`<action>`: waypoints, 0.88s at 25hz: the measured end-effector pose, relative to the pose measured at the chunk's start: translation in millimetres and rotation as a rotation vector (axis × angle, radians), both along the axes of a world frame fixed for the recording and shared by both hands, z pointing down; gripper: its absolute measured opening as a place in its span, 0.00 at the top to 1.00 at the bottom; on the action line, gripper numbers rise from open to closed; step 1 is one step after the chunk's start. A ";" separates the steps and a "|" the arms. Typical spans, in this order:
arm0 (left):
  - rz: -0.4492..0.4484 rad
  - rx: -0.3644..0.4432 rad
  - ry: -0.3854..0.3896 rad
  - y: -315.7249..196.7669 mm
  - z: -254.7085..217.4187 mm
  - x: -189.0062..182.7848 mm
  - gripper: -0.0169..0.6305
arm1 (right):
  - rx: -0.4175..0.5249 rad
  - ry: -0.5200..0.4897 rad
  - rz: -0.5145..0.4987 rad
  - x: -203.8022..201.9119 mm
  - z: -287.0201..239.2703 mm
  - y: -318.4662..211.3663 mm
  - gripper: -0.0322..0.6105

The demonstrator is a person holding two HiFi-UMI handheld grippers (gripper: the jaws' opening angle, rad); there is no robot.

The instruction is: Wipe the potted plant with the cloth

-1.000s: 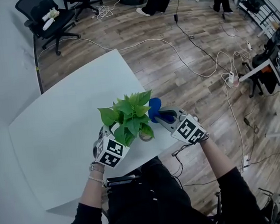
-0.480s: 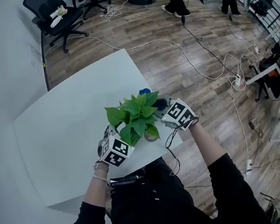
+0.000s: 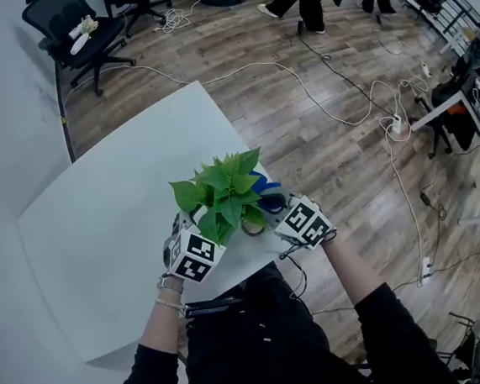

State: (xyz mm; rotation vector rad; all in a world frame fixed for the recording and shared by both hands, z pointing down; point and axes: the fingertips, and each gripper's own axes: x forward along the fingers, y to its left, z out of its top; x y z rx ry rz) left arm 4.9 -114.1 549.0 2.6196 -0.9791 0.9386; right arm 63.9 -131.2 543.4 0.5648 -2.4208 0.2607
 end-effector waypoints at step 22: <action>-0.021 0.000 0.018 1.3 -1.6 3.7 0.37 | 0.109 0.162 -0.037 -40.6 14.4 72.5 0.83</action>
